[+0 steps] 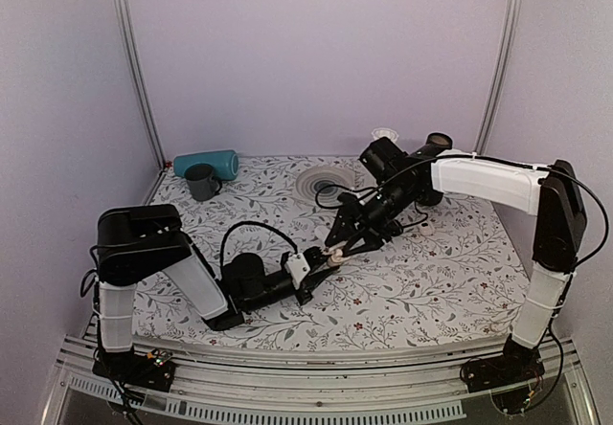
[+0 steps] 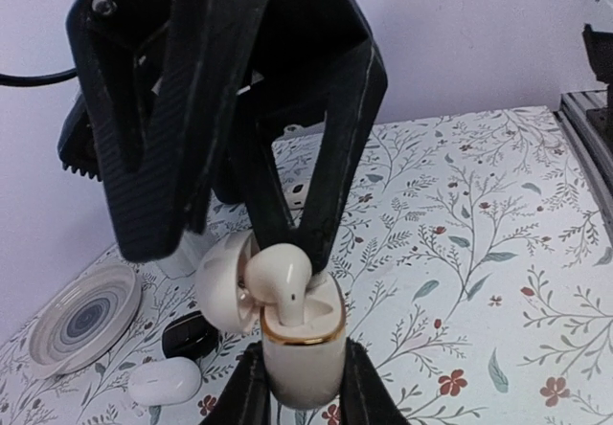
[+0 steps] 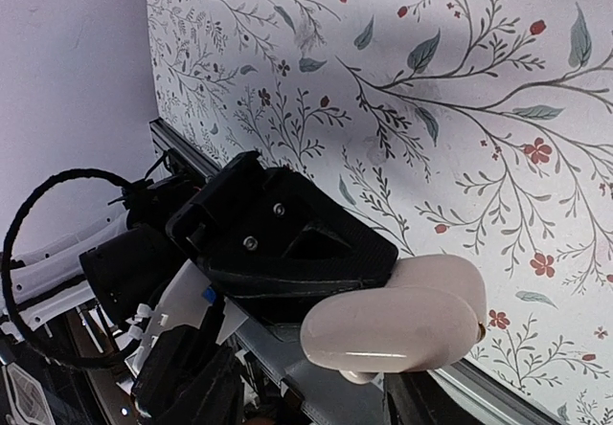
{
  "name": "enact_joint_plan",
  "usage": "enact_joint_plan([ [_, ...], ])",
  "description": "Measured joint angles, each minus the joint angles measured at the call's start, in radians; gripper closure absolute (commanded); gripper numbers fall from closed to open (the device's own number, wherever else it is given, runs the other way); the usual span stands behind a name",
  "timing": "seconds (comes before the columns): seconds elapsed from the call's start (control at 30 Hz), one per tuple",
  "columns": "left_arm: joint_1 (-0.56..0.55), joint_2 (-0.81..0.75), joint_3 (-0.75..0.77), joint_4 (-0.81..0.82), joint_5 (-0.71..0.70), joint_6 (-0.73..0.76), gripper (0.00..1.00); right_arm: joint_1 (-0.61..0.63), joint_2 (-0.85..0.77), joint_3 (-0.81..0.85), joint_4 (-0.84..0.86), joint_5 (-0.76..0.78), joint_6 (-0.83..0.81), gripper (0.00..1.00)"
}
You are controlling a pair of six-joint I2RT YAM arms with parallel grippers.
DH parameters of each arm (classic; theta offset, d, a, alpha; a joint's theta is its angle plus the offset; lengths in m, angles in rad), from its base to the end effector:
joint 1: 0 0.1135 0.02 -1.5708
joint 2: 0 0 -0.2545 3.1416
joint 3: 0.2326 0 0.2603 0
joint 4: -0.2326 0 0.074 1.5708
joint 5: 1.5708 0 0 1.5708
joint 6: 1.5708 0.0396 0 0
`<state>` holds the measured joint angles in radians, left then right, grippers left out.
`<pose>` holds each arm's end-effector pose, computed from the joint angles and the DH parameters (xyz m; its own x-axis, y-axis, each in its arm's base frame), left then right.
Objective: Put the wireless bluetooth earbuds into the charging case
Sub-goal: Insert the left earbud into the left side groove of the charging case, then adjust the left earbud in the left side groove of the charging case.
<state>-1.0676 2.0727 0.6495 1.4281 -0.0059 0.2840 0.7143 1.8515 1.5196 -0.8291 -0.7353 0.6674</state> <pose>0.1703 -0.3088 0.0955 0.2469 0.1324 -0.9599 0.8375 0.4691 0.2802 0.2778 0.2760 0.2374 -0.9700 -0.2335 0.0679 -0.1113 0.6745 0.7299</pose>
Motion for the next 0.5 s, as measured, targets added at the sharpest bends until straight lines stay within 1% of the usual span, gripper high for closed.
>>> enact_joint_plan([
  [0.4,0.008,0.000,0.000,0.044,0.021,-0.113,1.00,0.000,-0.107,-0.087,0.080,0.056,-0.005,0.45],
  [0.5,0.011,0.000,0.000,0.078,0.021,-0.146,1.00,0.003,-0.142,-0.109,0.096,0.091,-0.014,0.47],
])
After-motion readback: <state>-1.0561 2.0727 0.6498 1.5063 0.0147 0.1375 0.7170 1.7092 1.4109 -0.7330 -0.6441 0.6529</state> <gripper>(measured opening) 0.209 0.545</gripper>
